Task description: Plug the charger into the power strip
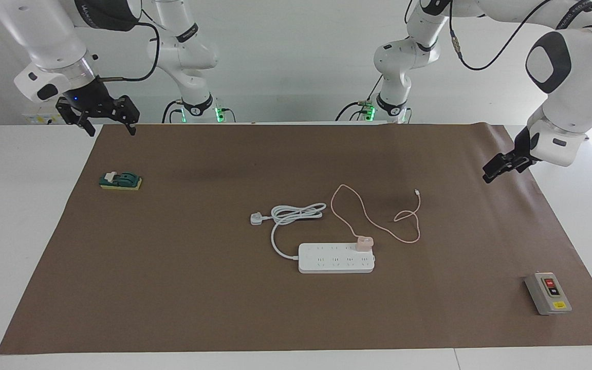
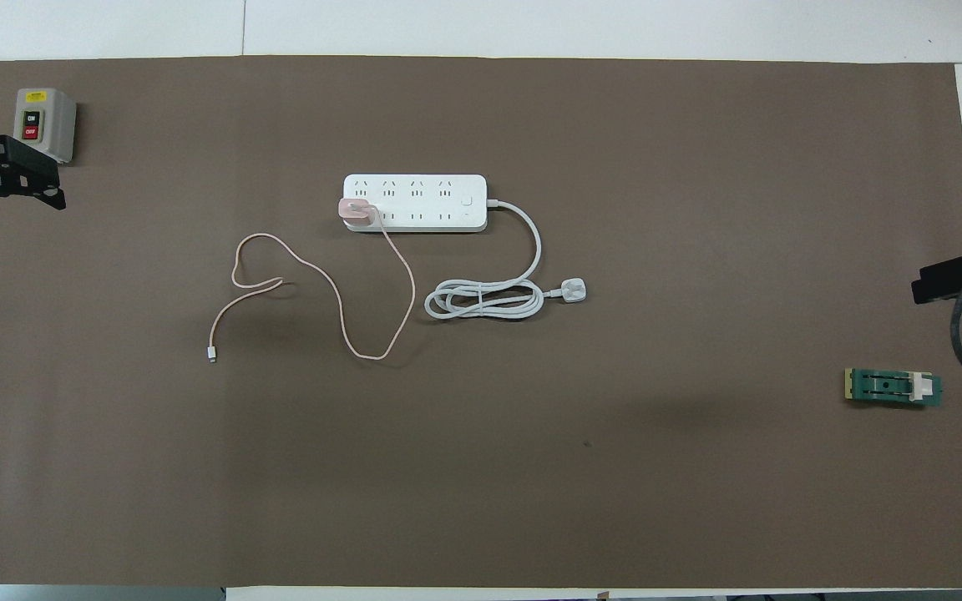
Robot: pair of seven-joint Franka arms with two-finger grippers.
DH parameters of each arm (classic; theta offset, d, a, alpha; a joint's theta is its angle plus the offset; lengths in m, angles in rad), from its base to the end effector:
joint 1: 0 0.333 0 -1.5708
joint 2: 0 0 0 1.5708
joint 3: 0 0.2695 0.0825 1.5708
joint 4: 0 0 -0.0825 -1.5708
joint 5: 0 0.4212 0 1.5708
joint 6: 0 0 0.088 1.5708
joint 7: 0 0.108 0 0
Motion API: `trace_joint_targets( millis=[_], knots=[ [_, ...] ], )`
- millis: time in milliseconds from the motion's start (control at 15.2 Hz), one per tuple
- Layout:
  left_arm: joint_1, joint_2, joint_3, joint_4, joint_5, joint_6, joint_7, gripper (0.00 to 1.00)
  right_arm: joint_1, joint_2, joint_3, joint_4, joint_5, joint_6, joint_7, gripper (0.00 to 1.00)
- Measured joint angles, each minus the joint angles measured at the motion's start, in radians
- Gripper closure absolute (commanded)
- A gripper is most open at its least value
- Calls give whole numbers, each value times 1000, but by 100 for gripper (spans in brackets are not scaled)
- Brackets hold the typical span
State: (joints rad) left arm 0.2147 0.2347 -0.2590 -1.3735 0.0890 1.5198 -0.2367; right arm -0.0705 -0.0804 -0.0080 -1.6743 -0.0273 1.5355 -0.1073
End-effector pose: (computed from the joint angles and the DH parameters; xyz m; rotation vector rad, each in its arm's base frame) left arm 0.6439 -0.0023 0.5316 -3.0840 -0.3059 0.1178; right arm 0.5631 -0.0475 0.5681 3.1187 0.0447 -0.0946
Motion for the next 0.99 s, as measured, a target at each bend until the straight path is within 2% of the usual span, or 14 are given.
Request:
trace_joint_targets(
  millis=[396,990],
  knots=[
    [5,-119,5,-133,0,-1,65,0,0,0,0,0,0,0,0,0],
    [4,-128,33,-142,0,34,78,0,0,0,0,0,0,0,0,0]
  ],
)
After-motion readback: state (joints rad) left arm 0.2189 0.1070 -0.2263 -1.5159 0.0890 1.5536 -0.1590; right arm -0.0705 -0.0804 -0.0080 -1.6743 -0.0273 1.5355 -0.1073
